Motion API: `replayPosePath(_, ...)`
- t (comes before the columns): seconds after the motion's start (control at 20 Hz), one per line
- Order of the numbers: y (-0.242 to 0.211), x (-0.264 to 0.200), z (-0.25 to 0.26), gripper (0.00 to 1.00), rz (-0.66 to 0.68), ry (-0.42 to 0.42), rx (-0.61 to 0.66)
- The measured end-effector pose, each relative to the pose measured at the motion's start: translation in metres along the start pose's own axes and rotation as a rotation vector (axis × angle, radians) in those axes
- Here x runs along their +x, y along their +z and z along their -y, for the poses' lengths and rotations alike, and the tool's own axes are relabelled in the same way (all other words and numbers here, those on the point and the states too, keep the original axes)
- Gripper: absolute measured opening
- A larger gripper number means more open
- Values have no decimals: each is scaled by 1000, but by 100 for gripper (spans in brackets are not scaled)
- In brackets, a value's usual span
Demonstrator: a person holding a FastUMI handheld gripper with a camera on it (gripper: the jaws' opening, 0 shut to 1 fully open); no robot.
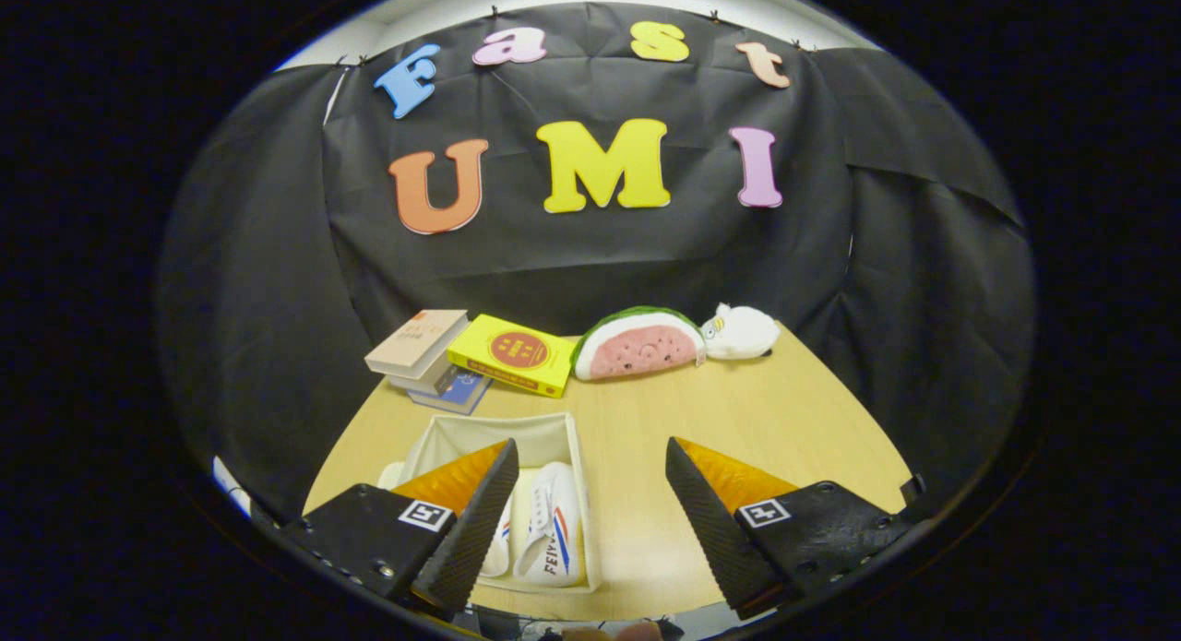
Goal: Open the storage box then place both shoes into the box .Put the left shoe in first, then the right shoe, with the right side of both shoes facing outward in a uniform manner.
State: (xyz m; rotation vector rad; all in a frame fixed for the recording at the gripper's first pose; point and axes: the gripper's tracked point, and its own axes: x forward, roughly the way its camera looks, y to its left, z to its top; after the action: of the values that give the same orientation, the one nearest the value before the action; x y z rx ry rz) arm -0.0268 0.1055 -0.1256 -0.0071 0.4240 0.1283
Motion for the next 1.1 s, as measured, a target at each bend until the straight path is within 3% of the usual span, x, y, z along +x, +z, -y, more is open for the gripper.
replayPosePath(0.35, 44, -46, -1, 97, 198, -14, -46)
replayPosePath(0.7, 49, -72, -9, 96, 255, 4, -96)
replayPosePath(1.1, 51, -79, -7, 96, 263, 13, -69)
